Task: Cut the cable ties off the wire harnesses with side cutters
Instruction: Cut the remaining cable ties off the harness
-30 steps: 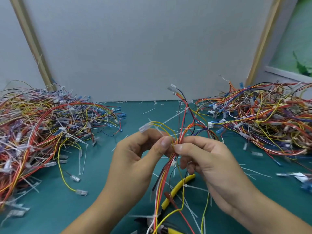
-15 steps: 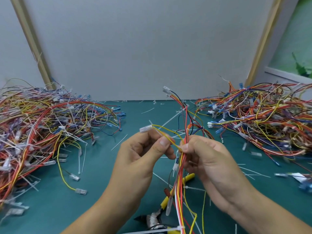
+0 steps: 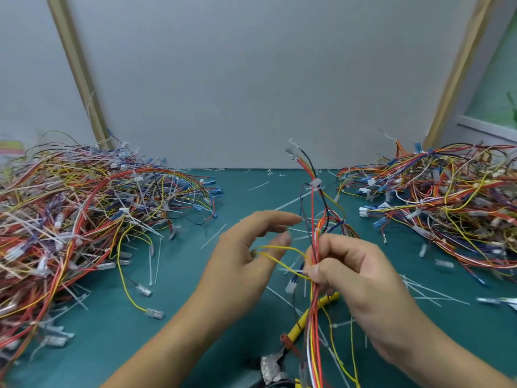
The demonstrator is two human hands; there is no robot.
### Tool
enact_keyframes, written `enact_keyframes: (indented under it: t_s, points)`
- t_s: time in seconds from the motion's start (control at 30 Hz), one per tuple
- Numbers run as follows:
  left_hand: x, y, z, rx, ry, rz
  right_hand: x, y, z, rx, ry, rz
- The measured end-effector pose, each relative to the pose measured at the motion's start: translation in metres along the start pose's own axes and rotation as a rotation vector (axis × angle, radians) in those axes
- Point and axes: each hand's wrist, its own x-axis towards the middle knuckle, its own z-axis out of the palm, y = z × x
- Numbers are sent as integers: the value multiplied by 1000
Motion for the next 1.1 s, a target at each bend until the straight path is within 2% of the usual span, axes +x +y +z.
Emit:
enact_keyframes:
  t_s: [0.13, 0.27, 0.4, 0.47, 0.6, 0.7, 1.1]
  points:
    - [3, 0, -1, -81, -114, -58, -2, -1, 1, -67, -87, -11]
    - [1, 3, -3, -127, -42, -32, 0, -3, -3, -88, -149, 43]
    - [-2, 9, -2, 87, 86, 145, 8, -10, -16, 273, -122, 208]
    - [-3, 12, -2, 204, 124, 255, 10, -14, -22, 357, -84, 270]
    - [-7, 15, 1, 346, 119, 468, 11, -18, -24, 309, -112, 315]
    - [-8, 14, 1, 410, 115, 557, 12, -19, -28, 274, -136, 315]
    - [-6, 11, -2, 519, 71, 612, 12, -22, -31, 130, -182, 315]
